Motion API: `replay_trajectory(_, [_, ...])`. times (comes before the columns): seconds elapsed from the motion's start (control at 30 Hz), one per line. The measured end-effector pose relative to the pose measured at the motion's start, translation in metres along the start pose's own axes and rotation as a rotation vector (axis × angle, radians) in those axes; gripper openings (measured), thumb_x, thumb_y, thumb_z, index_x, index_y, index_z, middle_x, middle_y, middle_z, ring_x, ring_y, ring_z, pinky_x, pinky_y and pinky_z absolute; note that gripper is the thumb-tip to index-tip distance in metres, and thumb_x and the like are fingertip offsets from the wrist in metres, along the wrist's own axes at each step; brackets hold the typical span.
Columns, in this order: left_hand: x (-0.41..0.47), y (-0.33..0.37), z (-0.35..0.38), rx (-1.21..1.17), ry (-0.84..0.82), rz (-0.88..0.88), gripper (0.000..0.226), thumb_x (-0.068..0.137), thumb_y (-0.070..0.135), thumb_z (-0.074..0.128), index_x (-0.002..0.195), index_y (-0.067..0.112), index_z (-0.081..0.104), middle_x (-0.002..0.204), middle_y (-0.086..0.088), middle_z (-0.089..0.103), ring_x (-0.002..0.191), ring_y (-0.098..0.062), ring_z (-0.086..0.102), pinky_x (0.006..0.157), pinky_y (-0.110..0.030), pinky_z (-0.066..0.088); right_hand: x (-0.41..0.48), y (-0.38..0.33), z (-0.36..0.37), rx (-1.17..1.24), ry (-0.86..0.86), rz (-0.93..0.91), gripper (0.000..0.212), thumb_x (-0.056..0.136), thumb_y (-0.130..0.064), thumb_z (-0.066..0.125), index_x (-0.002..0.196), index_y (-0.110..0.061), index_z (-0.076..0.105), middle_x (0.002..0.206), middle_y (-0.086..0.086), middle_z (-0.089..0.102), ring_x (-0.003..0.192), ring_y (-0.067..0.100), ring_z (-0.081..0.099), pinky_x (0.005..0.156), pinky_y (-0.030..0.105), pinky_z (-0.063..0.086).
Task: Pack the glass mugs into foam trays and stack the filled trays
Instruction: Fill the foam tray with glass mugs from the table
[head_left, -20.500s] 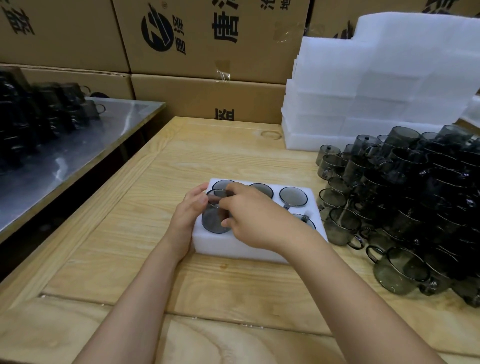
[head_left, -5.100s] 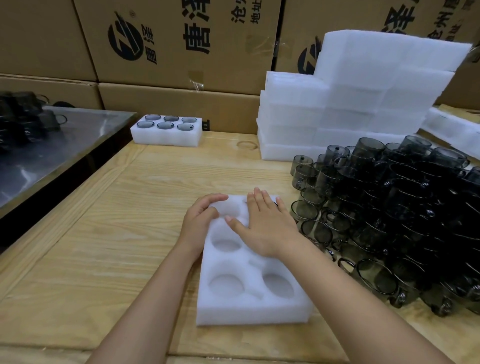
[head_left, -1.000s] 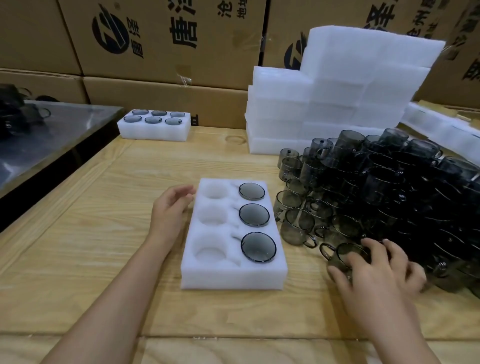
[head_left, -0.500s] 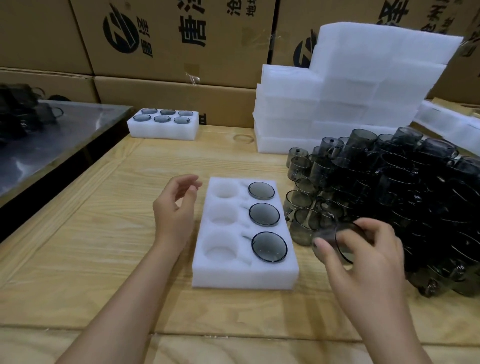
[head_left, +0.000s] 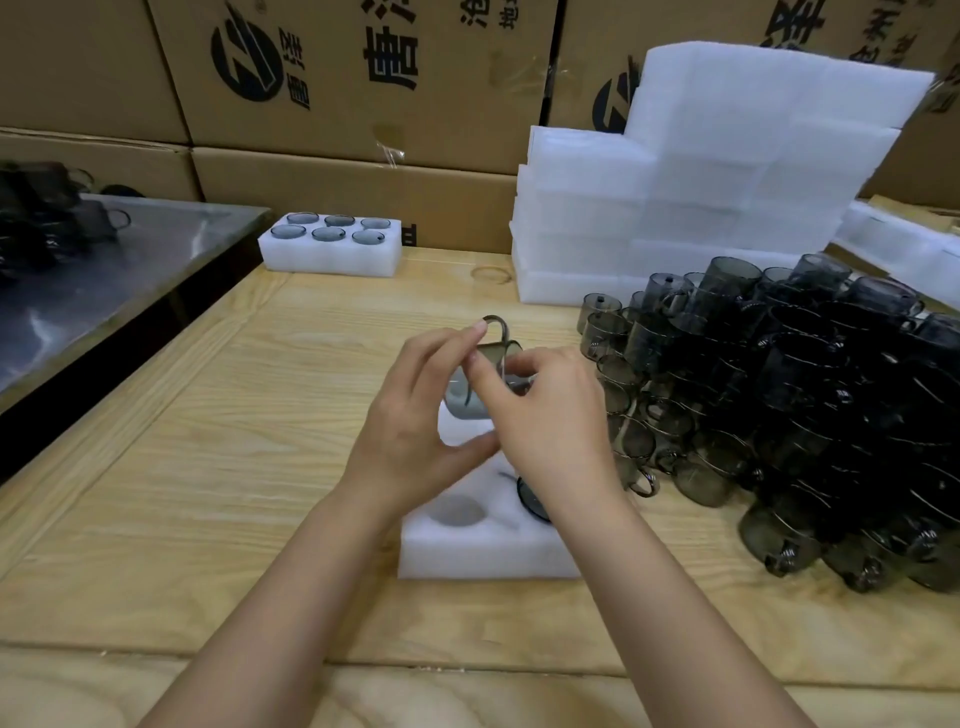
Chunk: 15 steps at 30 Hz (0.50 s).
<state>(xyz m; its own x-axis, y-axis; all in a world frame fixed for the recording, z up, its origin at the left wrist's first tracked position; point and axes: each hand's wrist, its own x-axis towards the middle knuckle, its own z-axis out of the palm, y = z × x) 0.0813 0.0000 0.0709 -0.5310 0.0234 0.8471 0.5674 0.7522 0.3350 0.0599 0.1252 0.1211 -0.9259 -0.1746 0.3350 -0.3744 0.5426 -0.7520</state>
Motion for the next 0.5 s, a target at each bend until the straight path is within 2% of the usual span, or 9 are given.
replay_trajectory(0.07, [0.001, 0.000, -0.003, 0.059, 0.052, -0.018, 0.061, 0.076, 0.027, 0.070, 0.130, 0.008, 0.048, 0.118, -0.018, 0.054, 0.110, -0.013, 0.049, 0.098, -0.013, 0.036, -0.006, -0.003, 0.002, 0.040, -0.057, -0.032, 0.051, 0.081, -0.057, 0.056, 0.109, -0.015, 0.064, 0.110, -0.007, 0.048, 0.078, -0.002, 0.044, 0.067, 0.000, 0.033])
replay_trajectory(0.13, [0.002, -0.001, -0.008, 0.044, 0.073, -0.067, 0.056, 0.076, 0.029, 0.070, 0.124, 0.004, 0.056, 0.114, -0.014, 0.059, 0.106, -0.014, 0.054, 0.093, -0.014, 0.041, -0.010, -0.005, -0.001, 0.118, -0.085, -0.068, 0.052, 0.080, -0.057, 0.055, 0.113, -0.017, 0.063, 0.114, -0.011, 0.042, 0.080, -0.010, 0.049, 0.072, 0.005, 0.040])
replay_trajectory(0.17, [0.003, 0.000, -0.012, -0.039, 0.070, -0.133, 0.054, 0.074, 0.031, 0.071, 0.122, 0.009, 0.057, 0.113, -0.009, 0.061, 0.103, -0.013, 0.057, 0.090, -0.017, 0.044, -0.011, -0.004, -0.005, 0.165, -0.077, -0.084, 0.047, 0.082, -0.054, 0.055, 0.112, -0.019, 0.062, 0.115, -0.012, 0.043, 0.079, -0.012, 0.051, 0.076, 0.012, 0.046])
replay_trajectory(0.23, [0.007, -0.001, -0.021, -0.359, 0.014, -0.329, 0.053, 0.069, 0.032, 0.075, 0.117, 0.019, 0.058, 0.111, 0.000, 0.065, 0.102, -0.012, 0.062, 0.086, -0.022, 0.047, -0.006, -0.001, -0.015, 0.224, -0.073, -0.081, 0.034, 0.086, -0.047, 0.055, 0.113, -0.026, 0.058, 0.114, -0.010, 0.049, 0.072, 0.002, 0.059, 0.082, 0.033, 0.052])
replay_trajectory(0.3, [0.009, -0.005, -0.030, -0.647, -0.105, -0.454, 0.054, 0.065, 0.030, 0.075, 0.115, 0.015, 0.061, 0.110, 0.001, 0.068, 0.103, -0.015, 0.063, 0.086, -0.025, 0.048, 0.000, 0.006, -0.024, 0.247, -0.167, -0.055, 0.028, 0.089, -0.041, 0.057, 0.115, -0.034, 0.053, 0.107, -0.010, 0.058, 0.068, 0.012, 0.058, 0.080, 0.041, 0.052])
replay_trajectory(0.4, [0.007, -0.014, -0.040, -0.791, -0.315, -0.540, 0.053, 0.065, 0.030, 0.069, 0.115, 0.012, 0.065, 0.110, -0.009, 0.068, 0.108, -0.024, 0.062, 0.086, -0.033, 0.049, 0.004, 0.015, -0.031, 0.315, -0.366, -0.033, 0.008, 0.086, -0.038, 0.062, 0.093, -0.035, 0.065, 0.080, -0.014, 0.062, 0.056, 0.007, 0.050, 0.062, 0.029, 0.049])
replay_trajectory(0.5, [0.004, -0.020, -0.043, -0.889, -0.479, -0.590, 0.050, 0.065, 0.030, 0.063, 0.113, 0.015, 0.070, 0.112, -0.008, 0.069, 0.108, -0.024, 0.062, 0.083, -0.030, 0.049, 0.000, 0.025, -0.031, 0.380, -0.508, 0.034, 0.019, 0.082, -0.044, 0.065, 0.073, -0.028, 0.069, 0.058, -0.013, 0.055, 0.047, 0.008, 0.048, 0.053, 0.020, 0.043])
